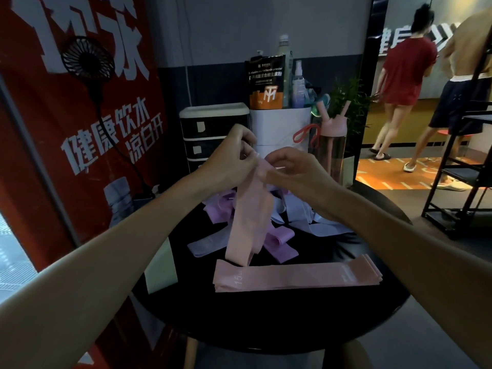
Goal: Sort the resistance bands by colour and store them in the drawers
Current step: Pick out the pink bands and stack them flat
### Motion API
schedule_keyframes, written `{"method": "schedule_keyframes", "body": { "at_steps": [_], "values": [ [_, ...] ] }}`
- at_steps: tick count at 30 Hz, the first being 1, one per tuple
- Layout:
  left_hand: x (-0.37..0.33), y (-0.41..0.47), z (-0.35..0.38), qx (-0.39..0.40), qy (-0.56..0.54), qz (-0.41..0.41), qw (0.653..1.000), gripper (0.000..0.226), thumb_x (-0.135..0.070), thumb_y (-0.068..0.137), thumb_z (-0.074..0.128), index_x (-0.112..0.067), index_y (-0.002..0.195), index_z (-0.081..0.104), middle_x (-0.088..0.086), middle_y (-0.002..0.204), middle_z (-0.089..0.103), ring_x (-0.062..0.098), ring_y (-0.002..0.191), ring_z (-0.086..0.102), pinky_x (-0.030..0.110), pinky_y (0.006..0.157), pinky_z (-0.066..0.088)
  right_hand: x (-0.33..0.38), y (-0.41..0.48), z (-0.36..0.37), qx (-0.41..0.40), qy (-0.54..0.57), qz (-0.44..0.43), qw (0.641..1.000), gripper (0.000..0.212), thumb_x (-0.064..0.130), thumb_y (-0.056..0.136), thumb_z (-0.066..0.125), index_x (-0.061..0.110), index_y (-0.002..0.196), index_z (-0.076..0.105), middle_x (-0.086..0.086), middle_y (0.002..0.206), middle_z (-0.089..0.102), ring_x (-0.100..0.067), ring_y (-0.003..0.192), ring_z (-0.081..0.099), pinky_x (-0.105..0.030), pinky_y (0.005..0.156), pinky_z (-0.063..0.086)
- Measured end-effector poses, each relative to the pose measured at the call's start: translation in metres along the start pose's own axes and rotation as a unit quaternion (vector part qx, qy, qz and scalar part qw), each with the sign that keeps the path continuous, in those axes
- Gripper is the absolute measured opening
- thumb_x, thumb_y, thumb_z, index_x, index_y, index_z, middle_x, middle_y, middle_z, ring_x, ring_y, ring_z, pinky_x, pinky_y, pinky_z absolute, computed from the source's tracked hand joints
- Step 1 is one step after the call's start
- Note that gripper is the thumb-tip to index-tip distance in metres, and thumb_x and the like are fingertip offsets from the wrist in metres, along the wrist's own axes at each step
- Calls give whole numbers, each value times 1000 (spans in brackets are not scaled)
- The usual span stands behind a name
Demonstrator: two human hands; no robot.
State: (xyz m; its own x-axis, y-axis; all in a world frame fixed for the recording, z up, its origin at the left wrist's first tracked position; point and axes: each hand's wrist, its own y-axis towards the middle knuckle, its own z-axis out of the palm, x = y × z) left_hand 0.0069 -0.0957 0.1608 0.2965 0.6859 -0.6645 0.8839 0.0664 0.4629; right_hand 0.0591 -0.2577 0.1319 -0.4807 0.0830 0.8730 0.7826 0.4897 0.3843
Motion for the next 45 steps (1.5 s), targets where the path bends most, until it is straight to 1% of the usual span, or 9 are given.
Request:
{"method": "schedule_keyframes", "body": {
  "at_steps": [4, 10, 14, 18, 24, 31, 36, 40, 45],
  "values": [
    [3, 2, 1, -39, -29, -38, 998, 18, -10, 97, 57, -22, 107, 49, 9, 94, 65, 21, 87, 63, 35, 75, 53, -7, 0, 13, -54, -76, -60, 994, 22, 27, 74, 79, 18, 84, 63, -6, 89, 71, -27, 78, 71, -50, 73, 58],
    [5, 1, 1, -76, 10, -37, 996, 12, -22, 100, 56, -12, 105, 58, 7, 90, 62, 15, 80, 60, 33, 74, 54, -5, -1, 15, -120, -139, -93, 978, 14, 13, 91, 63, 12, 78, 63, -3, 73, 67, -21, 68, 69, -41, 67, 58],
    [3, -2, -1, -80, 55, -57, 994, 42, -33, 102, 49, 2, 88, 66, 13, 74, 65, 14, 63, 56, 27, 62, 46, -2, -1, 14, -161, -143, -94, 972, 16, 12, 91, 62, 11, 75, 63, 6, 69, 63, -17, 66, 66, -28, 59, 51],
    [-8, -4, 2, -6, -42, -118, 992, 54, -42, 103, 48, 3, 87, 72, 17, 80, 74, 16, 61, 67, 26, 60, 57, -1, -4, 20, -114, -157, -111, 975, 14, 8, 90, 60, 14, 76, 61, -1, 80, 64, -15, 72, 64, -30, 64, 54],
    [-2, -3, -2, -44, -92, -115, 988, 21, -13, 95, 62, 2, 81, 68, 23, 85, 72, 28, 76, 73, 49, 80, 61, -4, -5, 21, -63, -76, -95, 991, 16, 16, 91, 66, 2, 84, 65, -6, 102, 65, -23, 91, 64, -37, 79, 54],
    [-16, -2, -8, -60, -194, -94, 975, 18, -6, 98, 55, 0, 82, 62, 27, 90, 68, 36, 85, 72, 39, 74, 62, -9, 0, 18, 3, 83, 32, 996, 21, 24, 102, 47, 13, 117, 59, -6, 109, 63, -18, 104, 60, -34, 96, 47],
    [-12, -5, -13, -103, -265, -96, 954, 16, -5, 99, 55, 1, 86, 63, 17, 85, 69, 26, 79, 74, 33, 69, 61, -10, -4, 12, 55, 176, 44, 982, 23, 17, 100, 52, 6, 80, 54, -19, 91, 62, -29, 90, 60, -33, 85, 53],
    [-5, -8, -14, -125, -318, -105, 934, 18, -5, 101, 53, 10, 102, 62, 7, 76, 71, 19, 75, 74, 32, 71, 60, -15, -13, -1, 112, 217, 68, 967, 15, 12, 100, 49, 3, 90, 54, -21, 91, 68, -37, 98, 66, -27, 69, 56],
    [5, -14, -17, -164, -395, -125, 895, 16, -5, 102, 52, 6, 95, 61, 13, 82, 69, 15, 71, 72, 31, 74, 60, -34, -31, -18, 112, 235, 105, 960, 19, 13, 86, 60, 4, 104, 58, -13, 99, 66, -30, 94, 65, -36, 81, 55]
  ]
}}
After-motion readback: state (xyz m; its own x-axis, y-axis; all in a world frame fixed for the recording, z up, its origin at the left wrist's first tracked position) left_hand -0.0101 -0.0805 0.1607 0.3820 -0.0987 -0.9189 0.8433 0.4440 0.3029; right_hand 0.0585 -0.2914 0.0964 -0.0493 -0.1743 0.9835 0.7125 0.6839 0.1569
